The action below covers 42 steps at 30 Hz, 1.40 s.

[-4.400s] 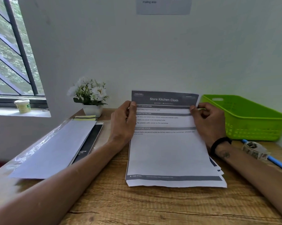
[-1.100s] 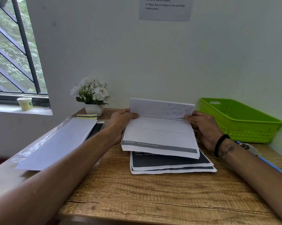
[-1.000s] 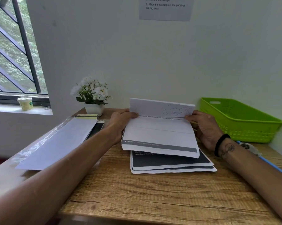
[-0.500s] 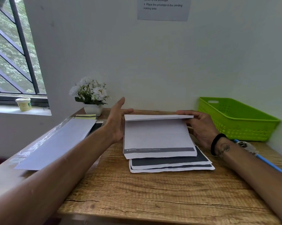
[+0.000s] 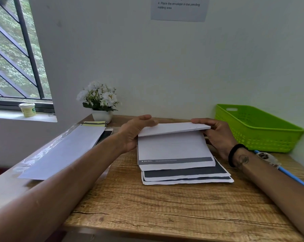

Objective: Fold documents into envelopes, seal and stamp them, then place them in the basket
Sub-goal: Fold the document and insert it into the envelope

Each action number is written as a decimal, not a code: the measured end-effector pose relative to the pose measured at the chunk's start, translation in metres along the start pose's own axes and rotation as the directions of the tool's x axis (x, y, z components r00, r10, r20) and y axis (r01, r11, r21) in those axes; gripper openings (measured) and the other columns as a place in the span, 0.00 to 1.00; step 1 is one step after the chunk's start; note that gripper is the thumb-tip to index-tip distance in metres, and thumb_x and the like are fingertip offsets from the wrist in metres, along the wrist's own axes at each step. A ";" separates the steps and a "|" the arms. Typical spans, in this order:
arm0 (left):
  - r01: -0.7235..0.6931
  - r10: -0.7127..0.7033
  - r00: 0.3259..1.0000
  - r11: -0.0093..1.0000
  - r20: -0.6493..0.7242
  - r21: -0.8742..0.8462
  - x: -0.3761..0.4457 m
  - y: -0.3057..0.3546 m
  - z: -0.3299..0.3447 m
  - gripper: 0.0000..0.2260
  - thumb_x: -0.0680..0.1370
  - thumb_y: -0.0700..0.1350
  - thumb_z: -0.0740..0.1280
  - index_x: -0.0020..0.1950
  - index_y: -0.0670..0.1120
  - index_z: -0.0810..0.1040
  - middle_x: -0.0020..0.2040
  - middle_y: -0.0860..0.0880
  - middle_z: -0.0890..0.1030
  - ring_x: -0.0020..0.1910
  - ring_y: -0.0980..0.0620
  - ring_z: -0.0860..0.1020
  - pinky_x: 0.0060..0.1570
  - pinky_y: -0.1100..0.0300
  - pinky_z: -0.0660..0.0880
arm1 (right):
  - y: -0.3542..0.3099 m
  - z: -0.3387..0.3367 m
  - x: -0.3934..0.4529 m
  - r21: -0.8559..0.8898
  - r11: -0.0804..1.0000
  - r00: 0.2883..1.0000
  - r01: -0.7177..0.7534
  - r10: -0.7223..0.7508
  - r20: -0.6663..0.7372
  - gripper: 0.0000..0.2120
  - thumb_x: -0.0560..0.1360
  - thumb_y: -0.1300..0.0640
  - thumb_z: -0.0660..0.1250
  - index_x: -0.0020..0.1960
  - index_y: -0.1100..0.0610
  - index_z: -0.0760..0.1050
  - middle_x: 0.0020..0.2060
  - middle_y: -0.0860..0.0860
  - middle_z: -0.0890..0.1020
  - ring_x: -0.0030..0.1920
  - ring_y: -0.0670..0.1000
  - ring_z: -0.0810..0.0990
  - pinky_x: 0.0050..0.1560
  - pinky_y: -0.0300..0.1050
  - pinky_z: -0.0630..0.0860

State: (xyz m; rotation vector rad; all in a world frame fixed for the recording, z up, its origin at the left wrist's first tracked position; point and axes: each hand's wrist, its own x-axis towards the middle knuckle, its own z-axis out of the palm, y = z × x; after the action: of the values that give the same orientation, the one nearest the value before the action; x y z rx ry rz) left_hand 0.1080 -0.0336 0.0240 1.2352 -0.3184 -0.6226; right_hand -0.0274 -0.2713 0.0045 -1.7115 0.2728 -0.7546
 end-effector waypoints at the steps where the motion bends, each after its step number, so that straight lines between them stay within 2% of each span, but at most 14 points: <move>1: -0.003 0.002 1.000 1.000 0.025 0.026 0.000 0.000 0.000 0.22 0.73 0.35 0.77 0.66 0.45 0.80 0.58 0.39 0.85 0.50 0.43 0.85 0.44 0.50 0.85 | -0.001 0.001 0.000 0.004 1.000 1.000 -0.008 0.008 -0.002 0.15 0.79 0.70 0.67 0.54 0.53 0.86 0.50 0.47 0.89 0.47 0.48 0.86 0.44 0.42 0.84; 5: -0.049 0.048 0.999 0.998 0.005 0.046 0.003 -0.001 -0.003 0.26 0.73 0.31 0.76 0.69 0.46 0.78 0.60 0.39 0.83 0.50 0.41 0.84 0.40 0.51 0.85 | -0.006 0.002 0.000 0.146 0.982 0.991 -0.119 0.126 -0.038 0.12 0.83 0.60 0.63 0.61 0.51 0.83 0.51 0.51 0.88 0.43 0.52 0.85 0.38 0.44 0.80; 9: -0.122 0.125 0.991 0.991 -0.053 0.052 0.006 0.002 -0.006 0.27 0.71 0.33 0.78 0.68 0.48 0.79 0.61 0.40 0.83 0.52 0.40 0.84 0.35 0.54 0.83 | -0.008 -0.001 0.001 0.162 0.960 0.974 -0.228 0.225 0.035 0.16 0.82 0.45 0.65 0.61 0.54 0.82 0.53 0.56 0.87 0.44 0.55 0.84 0.48 0.51 0.79; 13: -0.178 0.183 0.979 0.982 -0.092 0.068 0.008 0.003 -0.008 0.26 0.71 0.36 0.80 0.66 0.50 0.80 0.60 0.40 0.82 0.49 0.41 0.85 0.35 0.53 0.83 | -0.009 0.003 -0.008 0.134 0.981 0.985 -0.143 0.128 0.116 0.19 0.74 0.52 0.76 0.64 0.54 0.80 0.54 0.53 0.88 0.49 0.55 0.87 0.47 0.49 0.82; 17: -0.192 0.196 0.974 0.980 -0.113 0.052 0.007 0.005 -0.009 0.26 0.71 0.38 0.81 0.67 0.51 0.80 0.57 0.41 0.83 0.45 0.43 0.85 0.35 0.51 0.83 | -0.006 0.004 -0.010 0.182 0.975 0.976 -0.125 0.088 0.199 0.25 0.70 0.63 0.79 0.66 0.57 0.78 0.54 0.58 0.87 0.54 0.60 0.87 0.56 0.55 0.82; 19: -0.181 0.183 0.978 0.983 -0.099 0.035 0.005 0.005 -0.008 0.26 0.71 0.39 0.81 0.67 0.50 0.79 0.56 0.41 0.84 0.44 0.44 0.85 0.34 0.53 0.82 | -0.005 0.004 -0.010 0.192 0.975 0.980 -0.112 0.076 0.184 0.25 0.69 0.66 0.78 0.65 0.59 0.78 0.53 0.60 0.87 0.54 0.61 0.87 0.55 0.55 0.83; 21: -0.169 0.170 0.983 0.985 -0.074 0.019 0.004 0.004 -0.006 0.27 0.71 0.40 0.81 0.68 0.49 0.79 0.57 0.41 0.84 0.45 0.45 0.85 0.34 0.54 0.82 | -0.003 0.002 -0.008 0.205 0.974 0.986 -0.099 0.069 0.151 0.26 0.67 0.66 0.79 0.64 0.60 0.79 0.53 0.59 0.87 0.53 0.59 0.87 0.54 0.54 0.83; 24: -0.182 0.185 0.981 0.982 -0.058 0.046 0.003 0.002 -0.003 0.27 0.71 0.40 0.81 0.67 0.50 0.79 0.60 0.42 0.82 0.47 0.45 0.85 0.35 0.55 0.83 | -0.001 0.000 -0.004 0.230 0.968 0.989 -0.095 0.066 0.133 0.29 0.66 0.64 0.81 0.65 0.60 0.78 0.56 0.58 0.87 0.56 0.60 0.86 0.59 0.58 0.81; 28: -0.238 0.248 0.966 0.964 -0.072 0.116 0.004 0.001 -0.006 0.26 0.69 0.41 0.82 0.65 0.53 0.81 0.62 0.44 0.80 0.50 0.43 0.84 0.37 0.55 0.83 | -0.006 0.004 -0.008 0.271 0.952 0.971 -0.145 0.085 0.222 0.23 0.73 0.61 0.77 0.66 0.60 0.79 0.58 0.59 0.86 0.58 0.61 0.85 0.62 0.59 0.79; 31: -0.268 0.280 0.958 0.953 -0.069 0.141 0.002 0.002 -0.005 0.25 0.71 0.41 0.82 0.66 0.52 0.81 0.59 0.45 0.80 0.46 0.47 0.84 0.34 0.58 0.82 | -0.009 0.007 -0.012 0.266 0.947 0.962 -0.182 0.116 0.246 0.19 0.77 0.56 0.74 0.65 0.60 0.80 0.58 0.59 0.86 0.57 0.60 0.86 0.58 0.55 0.81; 34: -0.287 0.296 0.954 0.949 -0.053 0.128 0.001 0.002 -0.004 0.25 0.72 0.40 0.81 0.67 0.51 0.81 0.55 0.45 0.82 0.37 0.54 0.85 0.33 0.61 0.81 | -0.008 0.008 -0.010 0.266 0.944 0.971 -0.193 0.145 0.191 0.18 0.75 0.60 0.75 0.64 0.62 0.80 0.55 0.60 0.87 0.53 0.59 0.87 0.52 0.52 0.84; 37: -0.285 0.293 0.955 0.950 -0.048 0.129 0.003 0.001 -0.005 0.26 0.70 0.44 0.82 0.66 0.53 0.80 0.58 0.43 0.82 0.44 0.50 0.85 0.36 0.59 0.82 | -0.006 0.006 -0.008 0.263 0.949 0.981 -0.173 0.141 0.135 0.17 0.73 0.65 0.76 0.61 0.63 0.81 0.52 0.60 0.87 0.48 0.56 0.88 0.49 0.50 0.85; 39: -0.270 0.279 0.960 0.950 -0.036 0.154 0.006 0.000 -0.005 0.28 0.67 0.49 0.83 0.66 0.55 0.80 0.62 0.43 0.82 0.52 0.46 0.85 0.42 0.55 0.83 | -0.007 0.005 -0.008 0.262 0.951 0.984 -0.161 0.134 0.117 0.14 0.72 0.66 0.75 0.57 0.62 0.82 0.50 0.59 0.88 0.46 0.55 0.88 0.46 0.49 0.85; 42: -0.243 0.244 0.970 0.959 0.010 0.147 0.007 -0.001 -0.005 0.34 0.62 0.51 0.84 0.67 0.55 0.79 0.64 0.44 0.80 0.56 0.44 0.84 0.49 0.51 0.84 | -0.008 0.003 -0.008 0.259 0.953 0.986 -0.157 0.137 0.094 0.10 0.74 0.67 0.74 0.54 0.60 0.83 0.47 0.57 0.89 0.42 0.53 0.88 0.41 0.47 0.85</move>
State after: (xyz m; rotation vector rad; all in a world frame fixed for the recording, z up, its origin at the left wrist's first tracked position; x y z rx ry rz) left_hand 0.1160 -0.0346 0.0207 1.3146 -0.5086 -0.3859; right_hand -0.0333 -0.2617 0.0088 -1.4443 0.2332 -0.5869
